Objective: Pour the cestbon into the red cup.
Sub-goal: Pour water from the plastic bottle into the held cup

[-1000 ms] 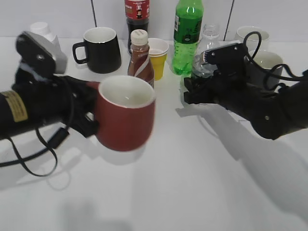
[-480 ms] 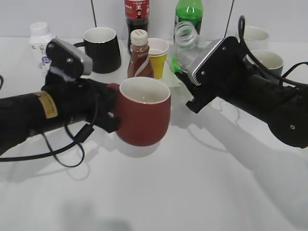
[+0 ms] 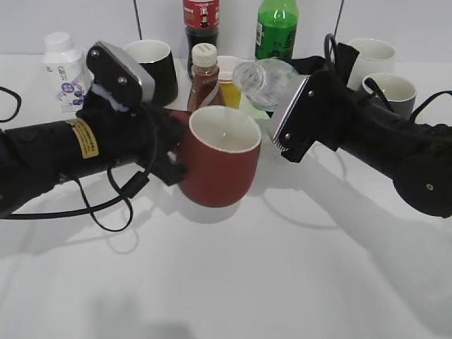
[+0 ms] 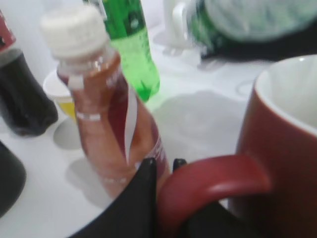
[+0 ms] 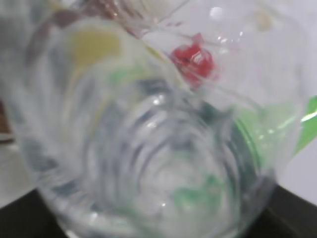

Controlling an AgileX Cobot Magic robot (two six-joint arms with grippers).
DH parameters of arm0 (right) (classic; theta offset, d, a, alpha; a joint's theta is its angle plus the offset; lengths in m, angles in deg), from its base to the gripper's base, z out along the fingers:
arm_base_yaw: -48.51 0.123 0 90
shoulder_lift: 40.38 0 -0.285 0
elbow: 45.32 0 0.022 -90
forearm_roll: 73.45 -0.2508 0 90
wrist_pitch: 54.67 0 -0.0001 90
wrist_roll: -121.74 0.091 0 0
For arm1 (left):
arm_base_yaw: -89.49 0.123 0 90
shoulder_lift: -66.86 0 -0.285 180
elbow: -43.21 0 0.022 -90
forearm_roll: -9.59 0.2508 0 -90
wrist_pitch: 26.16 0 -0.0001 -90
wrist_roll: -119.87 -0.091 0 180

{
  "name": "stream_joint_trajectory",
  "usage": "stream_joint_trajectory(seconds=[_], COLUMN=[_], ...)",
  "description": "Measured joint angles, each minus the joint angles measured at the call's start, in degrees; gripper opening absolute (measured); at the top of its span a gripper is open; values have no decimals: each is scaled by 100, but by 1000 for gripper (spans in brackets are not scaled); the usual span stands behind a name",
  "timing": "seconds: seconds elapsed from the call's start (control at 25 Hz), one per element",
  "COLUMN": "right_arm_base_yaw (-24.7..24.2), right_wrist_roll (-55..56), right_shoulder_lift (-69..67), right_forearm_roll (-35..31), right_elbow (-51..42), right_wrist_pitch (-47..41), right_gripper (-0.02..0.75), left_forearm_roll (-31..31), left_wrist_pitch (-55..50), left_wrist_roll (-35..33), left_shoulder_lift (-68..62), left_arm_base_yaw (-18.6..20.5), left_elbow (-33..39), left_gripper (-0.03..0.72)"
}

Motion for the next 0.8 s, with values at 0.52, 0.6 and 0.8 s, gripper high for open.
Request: stream_joint_trajectory(seconds=[0.52, 0.6, 0.8], right_arm_base_yaw=[0, 0, 0], right_wrist_roll=[-1662, -1817, -2012], right_shoulder_lift=[0, 0, 0], right_forearm_roll=[-263, -210, -27], right_elbow=[0, 0, 0], right_wrist_pitch=[217, 305, 391], right_gripper=[479, 479, 479], left_forearm_roll=[-3, -8, -8], left_wrist_pitch=[217, 420, 803], left_wrist_roll=[-124, -124, -129], left_shoulder_lift=[-49, -184, -497], left_arm_base_yaw=[18, 18, 18], left_elbow=[460, 460, 460], left_gripper=[63, 63, 63])
